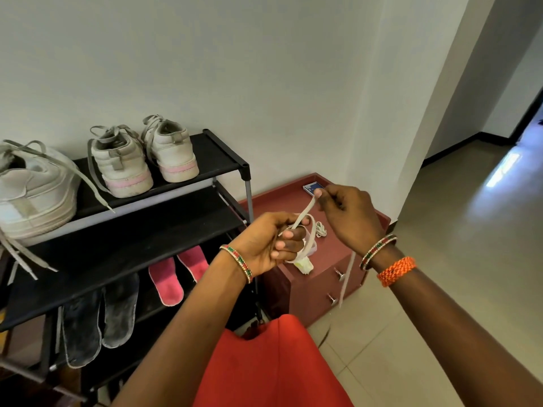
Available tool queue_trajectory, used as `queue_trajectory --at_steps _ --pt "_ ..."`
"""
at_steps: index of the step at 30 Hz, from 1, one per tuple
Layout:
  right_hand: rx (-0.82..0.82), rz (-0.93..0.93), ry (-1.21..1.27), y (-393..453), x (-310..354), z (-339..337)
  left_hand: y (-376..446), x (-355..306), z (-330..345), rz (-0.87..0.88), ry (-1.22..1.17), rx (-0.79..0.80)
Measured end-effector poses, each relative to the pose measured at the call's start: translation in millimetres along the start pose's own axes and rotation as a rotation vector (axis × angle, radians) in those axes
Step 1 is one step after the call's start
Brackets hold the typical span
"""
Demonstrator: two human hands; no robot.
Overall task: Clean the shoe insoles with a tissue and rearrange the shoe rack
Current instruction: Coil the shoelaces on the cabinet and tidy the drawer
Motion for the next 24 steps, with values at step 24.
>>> queue_trajectory --at_steps 24 --pt "0.335 -0.169 0.047 5.6 25.1 -13.0 -7.0 7.2 6.5 0.364 0.38 -0.19"
Point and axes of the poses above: each hand's wrist, its own y-axis towards the middle knuckle, its own z-axis out of the palm, x = y × z, the point moved 1 cm from there along y, towards the middle knuckle, and after that the axes turned 7 degrees about -y, right-handed, at the moved point
